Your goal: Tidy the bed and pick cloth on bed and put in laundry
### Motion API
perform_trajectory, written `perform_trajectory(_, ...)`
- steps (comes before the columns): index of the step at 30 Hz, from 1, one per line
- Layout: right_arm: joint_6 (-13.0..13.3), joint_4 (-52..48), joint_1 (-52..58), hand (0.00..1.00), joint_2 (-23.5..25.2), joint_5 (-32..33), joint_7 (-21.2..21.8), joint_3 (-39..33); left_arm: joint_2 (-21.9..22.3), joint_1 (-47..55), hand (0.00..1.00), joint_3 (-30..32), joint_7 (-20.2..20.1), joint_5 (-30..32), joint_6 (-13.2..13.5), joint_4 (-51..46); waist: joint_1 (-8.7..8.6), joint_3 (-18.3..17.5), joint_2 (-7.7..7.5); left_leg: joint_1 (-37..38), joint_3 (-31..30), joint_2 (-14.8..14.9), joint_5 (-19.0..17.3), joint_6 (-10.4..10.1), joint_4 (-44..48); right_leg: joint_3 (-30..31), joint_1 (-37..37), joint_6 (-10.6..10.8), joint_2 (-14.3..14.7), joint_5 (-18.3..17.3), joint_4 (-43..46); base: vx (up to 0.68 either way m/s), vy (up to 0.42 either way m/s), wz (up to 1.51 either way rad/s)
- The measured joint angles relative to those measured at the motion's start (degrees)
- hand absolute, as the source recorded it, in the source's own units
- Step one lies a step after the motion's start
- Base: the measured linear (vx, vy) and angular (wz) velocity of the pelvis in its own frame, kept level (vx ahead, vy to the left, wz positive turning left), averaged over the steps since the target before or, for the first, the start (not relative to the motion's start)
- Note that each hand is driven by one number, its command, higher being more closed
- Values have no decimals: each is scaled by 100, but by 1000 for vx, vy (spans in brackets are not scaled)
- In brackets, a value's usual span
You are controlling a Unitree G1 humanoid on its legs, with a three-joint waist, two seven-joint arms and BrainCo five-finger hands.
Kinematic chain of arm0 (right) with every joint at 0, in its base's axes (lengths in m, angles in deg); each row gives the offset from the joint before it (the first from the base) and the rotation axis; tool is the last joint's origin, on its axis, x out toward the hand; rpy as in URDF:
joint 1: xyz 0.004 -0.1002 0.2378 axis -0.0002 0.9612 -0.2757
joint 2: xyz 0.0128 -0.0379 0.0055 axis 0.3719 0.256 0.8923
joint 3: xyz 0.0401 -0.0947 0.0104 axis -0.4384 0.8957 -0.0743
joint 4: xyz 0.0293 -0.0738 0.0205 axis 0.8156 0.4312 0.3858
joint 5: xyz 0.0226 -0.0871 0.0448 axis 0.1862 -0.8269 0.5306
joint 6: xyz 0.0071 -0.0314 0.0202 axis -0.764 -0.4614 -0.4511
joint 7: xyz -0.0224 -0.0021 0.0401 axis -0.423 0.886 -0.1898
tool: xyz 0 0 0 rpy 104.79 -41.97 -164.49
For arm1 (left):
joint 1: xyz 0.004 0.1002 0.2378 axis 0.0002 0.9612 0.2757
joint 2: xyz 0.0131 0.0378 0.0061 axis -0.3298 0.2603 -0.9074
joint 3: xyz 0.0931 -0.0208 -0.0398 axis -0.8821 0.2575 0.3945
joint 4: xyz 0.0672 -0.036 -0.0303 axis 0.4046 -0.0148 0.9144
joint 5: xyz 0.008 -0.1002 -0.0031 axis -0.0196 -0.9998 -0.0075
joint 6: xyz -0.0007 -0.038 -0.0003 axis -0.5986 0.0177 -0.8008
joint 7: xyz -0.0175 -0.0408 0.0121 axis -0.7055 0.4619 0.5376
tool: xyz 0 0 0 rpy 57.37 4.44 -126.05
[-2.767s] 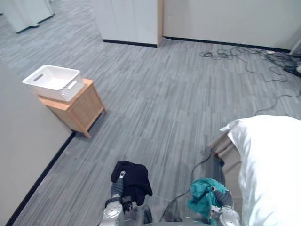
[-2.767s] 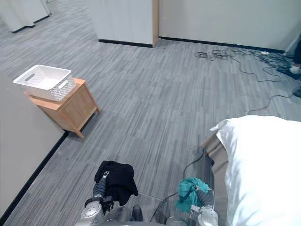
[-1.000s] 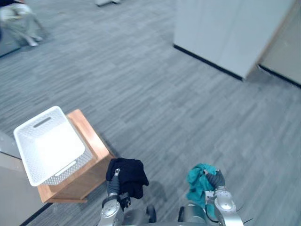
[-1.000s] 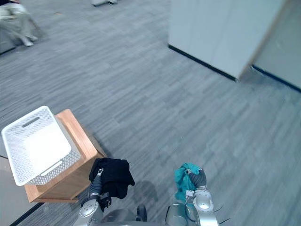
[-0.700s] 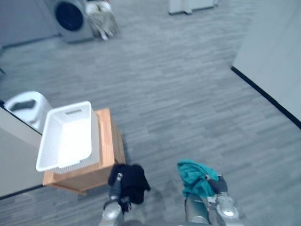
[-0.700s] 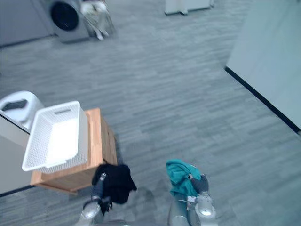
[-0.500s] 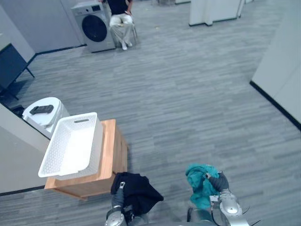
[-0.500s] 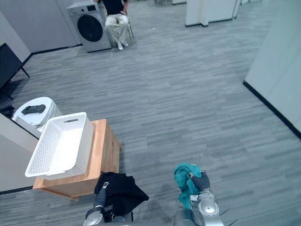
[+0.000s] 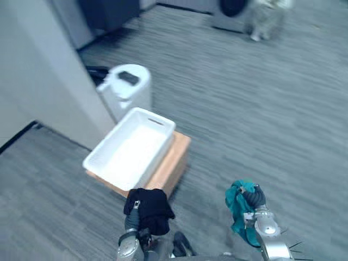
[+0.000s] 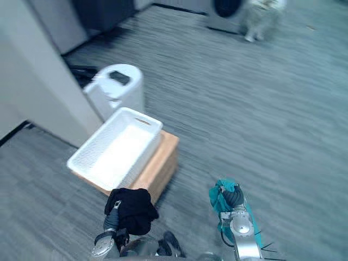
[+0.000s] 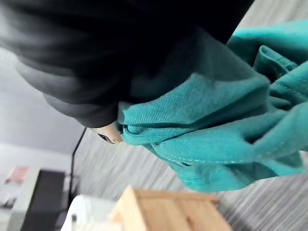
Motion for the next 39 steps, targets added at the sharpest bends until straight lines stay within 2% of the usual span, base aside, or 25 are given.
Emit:
perform_trajectory(2, 7, -11, 66, 100, 160, 1, 4, 11, -138, -3, 100, -130, 4, 34, 0, -39, -44, 8, 26, 328, -722, -13, 76, -124, -164, 277, -526, -245, 28, -144, -191, 397, -129, 185)
perform_trajectory(3, 7, -23, 80, 100, 189, 2, 2, 9, -178, -6, 100, -167, -3, 59, 3, -42, -133, 5, 24, 380, -1024, -16, 115, -187, -200, 397, -721, -304, 16, -183, -497, 409, -202, 227)
perform_trajectory(4, 7, -102, 119, 100, 226, 5, -8, -11, -198, -39, 100, -207, -5, 121, 0, -28, -211, 9, 27, 426, -1548, -31, 175, -284, -275, 739, -977, -251, 47, -223, -1265, 316, -199, 182)
perform_trajectory(5, 7, -143, 177, 100, 232, 5, -9, -21, -208, -71, 100, -242, -5, 144, 0, -22, -254, 13, 18, 434, -1760, -30, 199, -322, -285, 945, -1039, -236, 78, -217, -1701, 294, -234, 216)
perform_trajectory(6, 7, -194, 320, 100, 245, 7, -17, -94, -234, -137, 100, -358, -7, 238, 0, 43, -295, 13, 21, 443, -2310, -24, 205, -465, -273, 1602, -1070, -136, 250, -154, -2828, 262, -284, 184)
perform_trajectory(7, 4, -234, 426, 100, 264, 9, -20, -174, -262, -219, 100, -433, -21, 252, -1, 144, -299, 13, 17, 437, -2627, -14, 192, -518, -235, 2060, -1057, -39, 348, -83, -3423, 293, -380, 245)
perform_trajectory(8, 0, -351, 583, 100, 309, 17, -42, -304, -264, -346, 100, -468, -19, 331, -2, 329, -365, 17, 17, 348, -3195, 30, 61, -721, 6, 2791, -983, 23, 519, 132, -4127, 217, -349, 196)
perform_trajectory(9, -1, -413, 644, 100, 341, 21, -70, -345, -272, -375, 100, -468, -18, 395, -5, 380, -413, 12, 11, 293, -3398, 45, -6, -778, 114, 2986, -965, 33, 562, 190, -4252, 149, -296, 226)
perform_trajectory(10, -7, -692, 820, 100, 431, 39, -134, -419, -292, -362, 100, -442, -24, 495, -13, 362, -461, 16, -25, 201, -3768, 104, -261, -915, 449, 3194, -917, -63, 635, 288, -4306, 174, -416, 191)
perform_trajectory(11, -6, -1059, 1050, 100, 492, 58, -137, -426, -342, -202, 100, -381, -20, 559, -13, 250, -431, -76, -189, 188, -3870, 172, -660, -1104, 768, 3145, -819, -141, 617, 326, -4275, 191, -454, 170)
perform_trajectory(12, -4, -1230, 1136, 100, 533, 58, -139, -414, -399, -100, 100, -358, -20, 586, -11, 163, -426, -135, -292, 182, -3729, 253, -786, -1233, 874, 3129, -761, -168, 587, 302, -4302, 278, -647, 149)
perform_trajectory(13, 1, -1590, 1241, 100, 516, 56, -161, -432, -405, 33, 100, -284, -25, 644, -21, 135, -443, -239, -461, 192, -3425, 656, -933, -1545, 1092, 2899, -684, 236, 643, 540, -4095, 240, -537, 108)
perform_trajectory(14, 2, -1853, 1272, 100, 389, 56, -197, -468, -242, 184, 100, -253, -27, 673, -26, 96, -416, -419, -231, 171, -3386, 1080, -962, -1685, 1092, 2602, -593, 59, 831, 513, -4153, 235, -462, 99)
perform_trajectory(15, 12, -2016, 1279, 100, 315, 56, -238, -474, -142, 240, 100, -222, -27, 675, -23, 69, -414, -471, -98, 140, -3391, 1240, -955, -1700, 1085, 2430, -530, 12, 903, 531, -4246, 290, -340, 74)
perform_trajectory(16, 104, -2353, 1249, 100, 198, 55, -272, -503, 42, 272, 100, -203, -39, 674, -10, 52, -447, -543, 106, 25, -3303, 1473, -774, -1862, 1086, 2102, -381, -76, 1016, 585, -4421, 315, -291, 97)
perform_trajectory(18, 254, -2643, 1161, 100, 172, 52, -305, -521, 94, 252, 100, -289, -142, 671, -7, 15, -522, -559, 180, -116, -2859, 1694, -489, -1890, 1255, 1723, -164, -193, 1031, 639, -4591, 245, -244, 97)
perform_trajectory(19, 286, -2731, 999, 100, 161, 50, -337, -541, 92, 252, 100, -271, -135, 668, -4, -46, -497, -542, 156, -244, -2275, 1893, -256, -1966, 1622, 1585, 87, -286, 1045, 699, -4807, 156, -153, 57)
perform_trajectory(20, 306, -2733, 816, 100, 125, 48, -366, -568, 90, 247, 100, -256, -136, 659, 7, -54, -425, -508, 90, -284, -1807, 1923, -280, -2025, 1677, 1564, 298, -309, 983, 716, -4975, 210, -175, 45)
perform_trajectory(21, 323, -2733, 685, 100, 63, 48, -369, -615, 89, 246, 100, -267, -140, 657, 15, -58, -410, -505, 83, -272, -1588, 1867, -257, -2016, 1540, 1530, 363, -306, 942, 719, -5016, 120, -44, 31)
perform_trajectory(22, 347, -2725, 344, 100, -122, 42, -371, -769, 73, 245, 100, -289, -146, 659, 25, -58, -418, -508, 136, -215, -1094, 1743, -145, -1895, 1053, 1458, 403, -297, 902, 723, -5016, 105, -6, 21)
perform_trajectory(23, 348, -2711, 224, 100, -166, 34, -374, -829, 42, 245, 100, -287, -145, 661, 25, -56, -421, -512, 104, -123, -999, 1707, -92, -1870, 898, 1462, 410, -289, 855, 724, -5022, 89, 25, 24)
perform_trajectory(25, 378, -2694, -355, 100, -582, -13, -400, -1197, -61, 214, 100, -291, -164, 671, 63, -62, -440, -437, 8, 112, -973, 1382, 190, -1797, 298, 1472, 523, -192, 677, 877, -5230, 56, 31, 15)
perform_trajectory(28, 378, -2375, -1069, 100, -1206, -8, -599, -1556, -217, 206, 100, -367, -260, 669, 82, 50, -467, -387, -47, 320, -995, 1187, 405, -1751, -157, 1465, 725, -174, 595, 1192, -5546, 5, 97, 16)
perform_trajectory(32, 389, -2009, -1987, 100, -1903, 42, -644, -1537, -342, 155, 100, -413, -266, 651, 126, 351, -466, -352, -121, 498, -1001, 1037, 599, -1712, -527, 1526, 792, -169, 525, 1322, -5625, -37, 65, 6)
perform_trajectory(39, 427, -1667, -2601, 100, -2205, 122, -698, -1251, -377, 58, 100, -543, -262, 624, 129, 607, -466, -325, -172, 528, -1085, 889, 1041, -1693, -1203, 1598, 676, -214, 517, 1580, -5833, -95, 15, 8)
